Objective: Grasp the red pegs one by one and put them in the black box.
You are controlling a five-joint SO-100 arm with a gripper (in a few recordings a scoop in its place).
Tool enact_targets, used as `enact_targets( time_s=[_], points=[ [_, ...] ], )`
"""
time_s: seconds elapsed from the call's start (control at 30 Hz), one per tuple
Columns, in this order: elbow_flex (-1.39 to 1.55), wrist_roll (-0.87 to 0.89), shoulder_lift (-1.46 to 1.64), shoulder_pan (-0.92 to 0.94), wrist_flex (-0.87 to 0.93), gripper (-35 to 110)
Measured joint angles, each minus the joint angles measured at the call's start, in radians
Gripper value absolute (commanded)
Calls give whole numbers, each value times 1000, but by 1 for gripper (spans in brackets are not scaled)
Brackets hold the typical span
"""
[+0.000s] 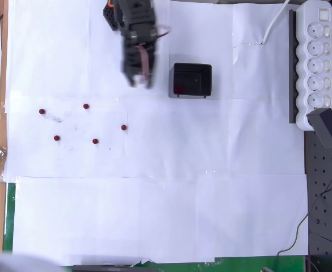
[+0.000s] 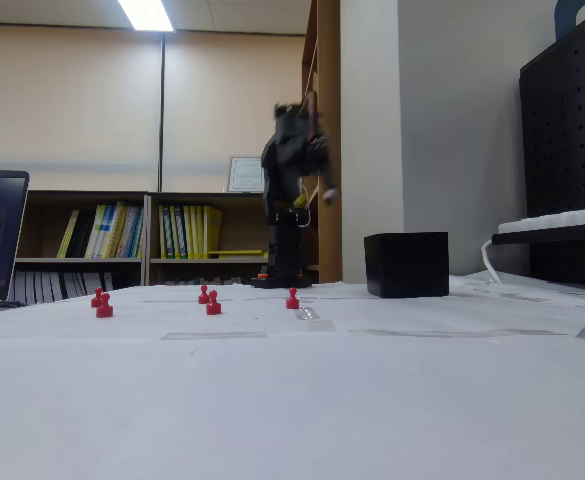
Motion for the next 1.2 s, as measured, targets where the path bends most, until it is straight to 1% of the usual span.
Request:
enact_targets(
  time_s=[0.1, 0.2, 0.37, 0.57, 0.67, 0.9, 1.03, 1.2],
  points=[
    [-163, 75, -14, 109, -218, 13],
    [-247, 112, -2, 193, -423, 14],
    [-304, 150, 48, 268, -615, 17],
    [-425, 187, 152, 327, -937, 17],
    [-431, 186, 218, 350, -1034, 17],
    [-431, 160, 365, 328, -1249, 17],
    [-431, 149, 440, 310, -1331, 17],
    [-410, 133, 511, 305, -1376, 17]
  ],
)
